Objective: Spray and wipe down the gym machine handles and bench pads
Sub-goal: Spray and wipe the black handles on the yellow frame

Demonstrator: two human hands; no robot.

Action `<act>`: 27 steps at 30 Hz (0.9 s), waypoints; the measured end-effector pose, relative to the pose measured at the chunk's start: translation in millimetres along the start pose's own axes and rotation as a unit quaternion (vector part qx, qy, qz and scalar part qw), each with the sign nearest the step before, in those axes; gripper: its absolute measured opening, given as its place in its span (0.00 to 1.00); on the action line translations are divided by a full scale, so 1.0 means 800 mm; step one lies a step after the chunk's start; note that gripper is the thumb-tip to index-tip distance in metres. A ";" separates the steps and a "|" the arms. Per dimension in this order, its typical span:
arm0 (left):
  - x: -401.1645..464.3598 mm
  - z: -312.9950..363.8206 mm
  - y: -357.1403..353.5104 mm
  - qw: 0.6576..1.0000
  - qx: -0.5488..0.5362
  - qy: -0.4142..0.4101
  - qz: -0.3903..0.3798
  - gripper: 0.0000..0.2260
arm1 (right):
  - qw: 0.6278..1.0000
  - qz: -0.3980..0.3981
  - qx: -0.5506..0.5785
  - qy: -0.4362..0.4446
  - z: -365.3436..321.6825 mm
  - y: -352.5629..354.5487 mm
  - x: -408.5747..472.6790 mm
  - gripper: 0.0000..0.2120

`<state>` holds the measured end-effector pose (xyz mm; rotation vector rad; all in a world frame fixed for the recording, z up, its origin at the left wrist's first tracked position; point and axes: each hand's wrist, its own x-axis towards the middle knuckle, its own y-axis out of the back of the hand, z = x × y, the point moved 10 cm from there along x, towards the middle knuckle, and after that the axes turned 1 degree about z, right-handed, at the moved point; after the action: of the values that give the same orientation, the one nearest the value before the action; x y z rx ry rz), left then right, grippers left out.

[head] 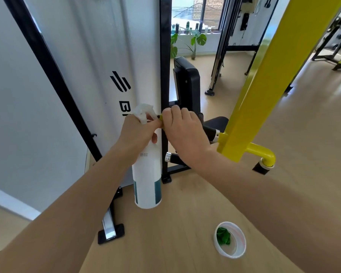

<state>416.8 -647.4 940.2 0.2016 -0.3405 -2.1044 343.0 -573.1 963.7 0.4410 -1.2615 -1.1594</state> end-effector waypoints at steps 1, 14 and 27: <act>0.000 -0.001 -0.001 1.000 0.005 -0.002 0.000 0.07 | 1.000 0.015 -0.021 -0.005 0.000 0.001 -0.010 0.18; 0.004 -0.003 0.004 0.999 0.042 -0.008 0.026 0.07 | 0.908 -0.289 0.280 -0.113 0.054 -0.052 0.020 0.14; -0.005 -0.005 -0.002 0.999 0.020 -0.028 0.035 0.09 | 0.982 -0.125 -0.028 -0.137 0.058 -0.003 -0.088 0.25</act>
<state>419.1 -643.7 936.3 0.1536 -0.4174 -2.0381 309.4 -499.0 940.8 0.4154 -1.4359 -1.5040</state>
